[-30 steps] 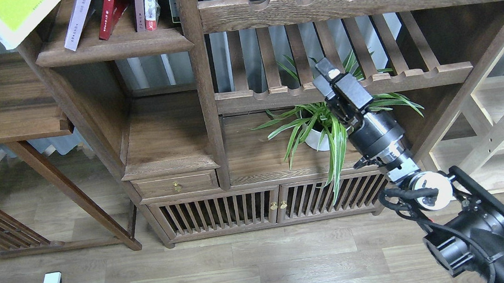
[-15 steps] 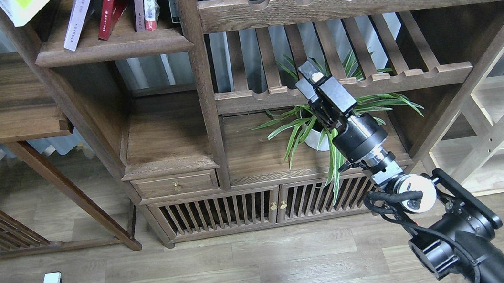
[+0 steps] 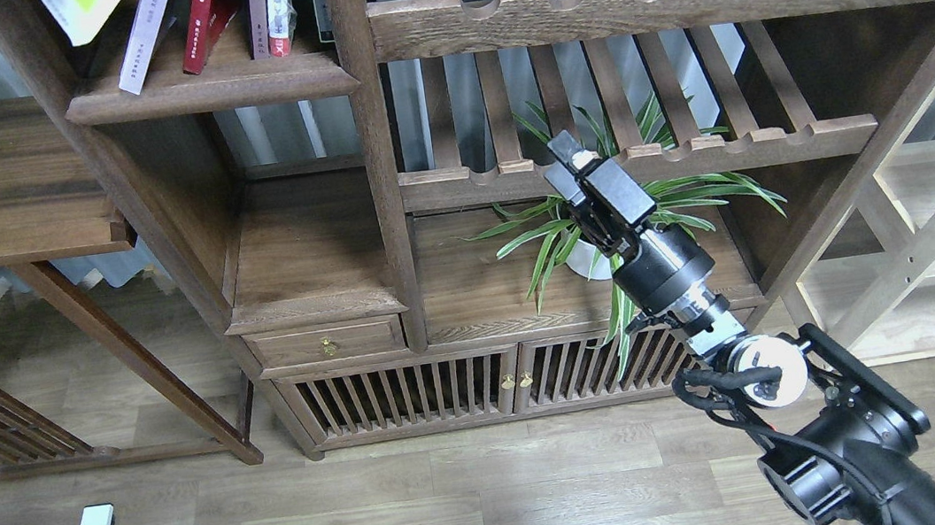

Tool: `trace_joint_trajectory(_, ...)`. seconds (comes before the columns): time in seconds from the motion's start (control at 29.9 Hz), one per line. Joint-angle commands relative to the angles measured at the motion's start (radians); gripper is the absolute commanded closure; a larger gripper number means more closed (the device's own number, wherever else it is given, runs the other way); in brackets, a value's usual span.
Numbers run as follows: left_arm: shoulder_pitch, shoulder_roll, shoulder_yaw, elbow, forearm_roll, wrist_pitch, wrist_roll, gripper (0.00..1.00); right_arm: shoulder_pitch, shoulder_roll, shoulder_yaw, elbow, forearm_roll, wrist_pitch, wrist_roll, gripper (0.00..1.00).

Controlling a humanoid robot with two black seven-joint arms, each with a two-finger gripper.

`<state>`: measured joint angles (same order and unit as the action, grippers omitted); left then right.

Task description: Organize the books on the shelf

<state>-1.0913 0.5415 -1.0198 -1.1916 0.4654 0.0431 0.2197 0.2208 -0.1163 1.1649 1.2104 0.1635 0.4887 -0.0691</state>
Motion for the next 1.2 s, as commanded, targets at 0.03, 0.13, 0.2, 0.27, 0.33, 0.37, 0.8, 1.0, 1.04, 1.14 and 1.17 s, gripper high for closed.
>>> trace_joint_trajectory(0.03,-0.010,-0.006,0.030,0.001,0.001,0.052,-0.010,0.97,-0.011,-0.005,-0.001,0.000,0.001,0.000,0.000,0.17)
trace_joint_trajectory(0.13,-0.012,-0.011,0.052,0.004,0.007,0.064,-0.014,0.97,-0.014,-0.005,-0.001,0.000,0.001,0.000,0.000,0.17)
trace_joint_trajectory(0.2,-0.019,-0.012,0.061,0.024,0.007,0.070,-0.026,0.97,-0.015,-0.006,0.001,0.000,0.001,0.000,0.000,0.17)
trace_joint_trajectory(0.27,-0.032,-0.012,0.067,0.046,0.007,0.070,-0.037,0.97,-0.018,-0.008,-0.001,0.000,0.001,0.000,0.000,0.17)
trace_joint_trajectory(0.33,-0.061,-0.012,0.089,0.081,0.007,0.067,-0.043,0.97,-0.029,-0.008,-0.001,0.000,0.001,0.000,0.000,0.17)
trace_joint_trajectory(0.37,-0.082,-0.012,0.108,0.105,0.007,0.063,-0.046,0.97,-0.035,-0.008,-0.002,0.000,0.001,0.000,0.000,0.17)
trace_joint_trajectory(0.8,-0.164,-0.061,0.222,0.239,0.006,0.049,-0.075,0.94,-0.058,-0.006,-0.002,0.000,0.001,0.000,0.000,0.17)
trace_joint_trajectory(1.0,-0.196,-0.107,0.225,0.317,0.006,0.049,-0.100,0.94,-0.072,-0.005,-0.005,0.000,0.001,0.000,0.000,0.17)
trace_joint_trajectory(1.04,-0.200,-0.116,0.227,0.329,0.006,0.047,-0.100,0.94,-0.072,-0.005,-0.010,0.000,0.001,0.000,0.000,0.17)
trace_joint_trajectory(1.14,-0.219,-0.146,0.228,0.374,0.006,0.047,-0.106,0.94,-0.071,-0.003,-0.014,0.000,0.001,0.000,0.000,0.17)
trace_joint_trajectory(1.17,-0.225,-0.153,0.231,0.388,0.006,0.047,-0.112,0.94,-0.071,-0.003,-0.014,0.000,0.001,0.000,0.000,0.17)
